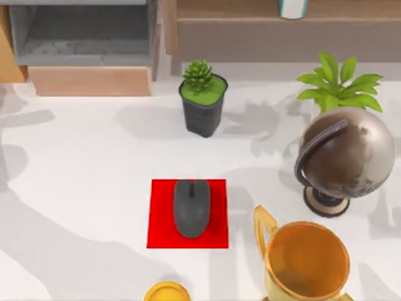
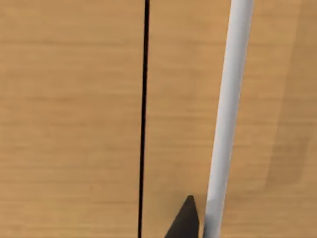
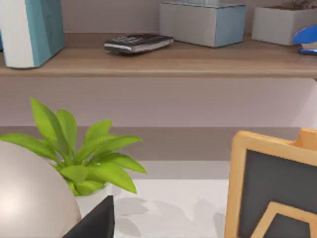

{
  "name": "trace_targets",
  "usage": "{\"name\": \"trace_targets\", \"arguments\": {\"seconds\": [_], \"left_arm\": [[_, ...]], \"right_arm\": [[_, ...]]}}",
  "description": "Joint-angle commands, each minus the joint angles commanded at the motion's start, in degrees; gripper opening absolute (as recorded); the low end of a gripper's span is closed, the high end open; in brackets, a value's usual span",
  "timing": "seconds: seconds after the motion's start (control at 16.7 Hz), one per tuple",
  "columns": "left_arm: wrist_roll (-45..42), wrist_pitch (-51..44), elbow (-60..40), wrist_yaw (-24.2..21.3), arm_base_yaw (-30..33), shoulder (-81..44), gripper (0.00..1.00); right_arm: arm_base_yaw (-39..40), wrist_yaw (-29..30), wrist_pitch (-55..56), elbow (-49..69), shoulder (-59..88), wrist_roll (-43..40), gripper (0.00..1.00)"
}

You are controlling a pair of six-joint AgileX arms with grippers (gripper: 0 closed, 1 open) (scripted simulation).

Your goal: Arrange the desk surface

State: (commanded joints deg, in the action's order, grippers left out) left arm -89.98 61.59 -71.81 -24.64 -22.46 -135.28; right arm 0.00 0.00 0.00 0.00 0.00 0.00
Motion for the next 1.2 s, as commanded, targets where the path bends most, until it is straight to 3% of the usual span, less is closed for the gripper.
{"name": "trace_targets", "arguments": {"seconds": [0.72,1.2], "left_arm": [[0.01,4.84,10.97,-2.25,-2.49,3.65,1.00],[1.16,5.07,11.94,-1.17,-0.94,5.07,1.00]], "right_arm": [[0.00,0.00,0.00,0.00,0.00,0.00,1.00],[0.00,0.00,0.00,0.00,0.00,0.00,1.00]]}}
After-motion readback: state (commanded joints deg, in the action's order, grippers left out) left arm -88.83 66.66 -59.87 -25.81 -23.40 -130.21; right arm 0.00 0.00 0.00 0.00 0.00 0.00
